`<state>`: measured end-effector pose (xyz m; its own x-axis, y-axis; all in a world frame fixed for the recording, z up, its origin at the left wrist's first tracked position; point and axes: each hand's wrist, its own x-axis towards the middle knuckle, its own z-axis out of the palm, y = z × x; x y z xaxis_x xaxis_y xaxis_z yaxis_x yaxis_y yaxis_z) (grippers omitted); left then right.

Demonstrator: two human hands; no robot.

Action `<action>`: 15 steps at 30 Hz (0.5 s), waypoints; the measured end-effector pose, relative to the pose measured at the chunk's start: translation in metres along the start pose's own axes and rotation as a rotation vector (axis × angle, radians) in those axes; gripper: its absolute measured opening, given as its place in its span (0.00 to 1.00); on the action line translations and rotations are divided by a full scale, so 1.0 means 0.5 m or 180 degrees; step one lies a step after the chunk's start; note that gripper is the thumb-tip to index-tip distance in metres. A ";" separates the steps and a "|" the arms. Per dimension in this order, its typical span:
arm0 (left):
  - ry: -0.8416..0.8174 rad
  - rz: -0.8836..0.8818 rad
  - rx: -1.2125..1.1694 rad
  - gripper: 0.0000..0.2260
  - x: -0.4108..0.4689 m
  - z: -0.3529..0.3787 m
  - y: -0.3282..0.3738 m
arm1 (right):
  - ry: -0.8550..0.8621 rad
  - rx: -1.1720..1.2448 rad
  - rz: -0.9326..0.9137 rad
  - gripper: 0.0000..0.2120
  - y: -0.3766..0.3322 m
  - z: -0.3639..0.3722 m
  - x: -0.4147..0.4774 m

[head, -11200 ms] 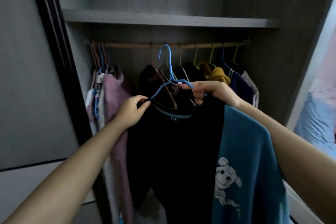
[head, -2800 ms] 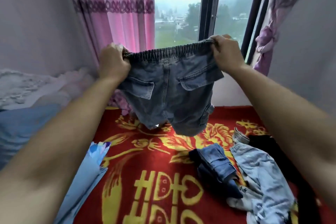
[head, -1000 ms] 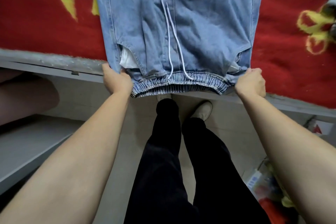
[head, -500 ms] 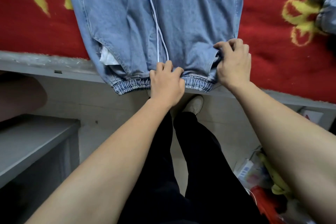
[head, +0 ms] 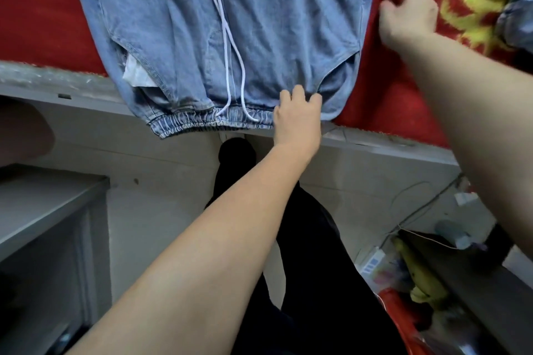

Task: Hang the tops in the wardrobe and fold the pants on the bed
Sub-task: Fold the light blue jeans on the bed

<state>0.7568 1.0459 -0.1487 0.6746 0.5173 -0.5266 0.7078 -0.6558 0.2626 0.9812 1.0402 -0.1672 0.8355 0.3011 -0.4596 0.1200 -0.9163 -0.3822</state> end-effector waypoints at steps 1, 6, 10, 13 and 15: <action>0.0038 -0.0078 -0.0063 0.16 0.008 -0.003 0.004 | -0.0063 0.0188 0.0089 0.13 -0.011 -0.001 0.008; -0.0155 -0.0196 -0.0525 0.09 0.014 -0.036 -0.009 | -0.0441 0.0985 0.0134 0.15 -0.055 0.004 0.006; -0.0292 -0.0773 -0.1224 0.08 -0.013 -0.068 -0.036 | -0.0311 0.1505 0.0242 0.12 -0.084 -0.029 -0.021; -0.0333 -0.1440 -0.2187 0.10 -0.035 -0.111 -0.061 | -0.0472 0.2296 0.0539 0.12 -0.144 -0.054 -0.041; -0.0559 -0.1636 -0.3068 0.12 -0.045 -0.149 -0.083 | -0.0669 0.2838 0.0854 0.09 -0.202 -0.071 -0.062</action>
<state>0.7278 1.1025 -0.0876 0.2683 0.4700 -0.8409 0.8132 0.3575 0.4592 0.9619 1.1142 -0.0859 0.6518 0.2310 -0.7223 -0.5871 -0.4491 -0.6735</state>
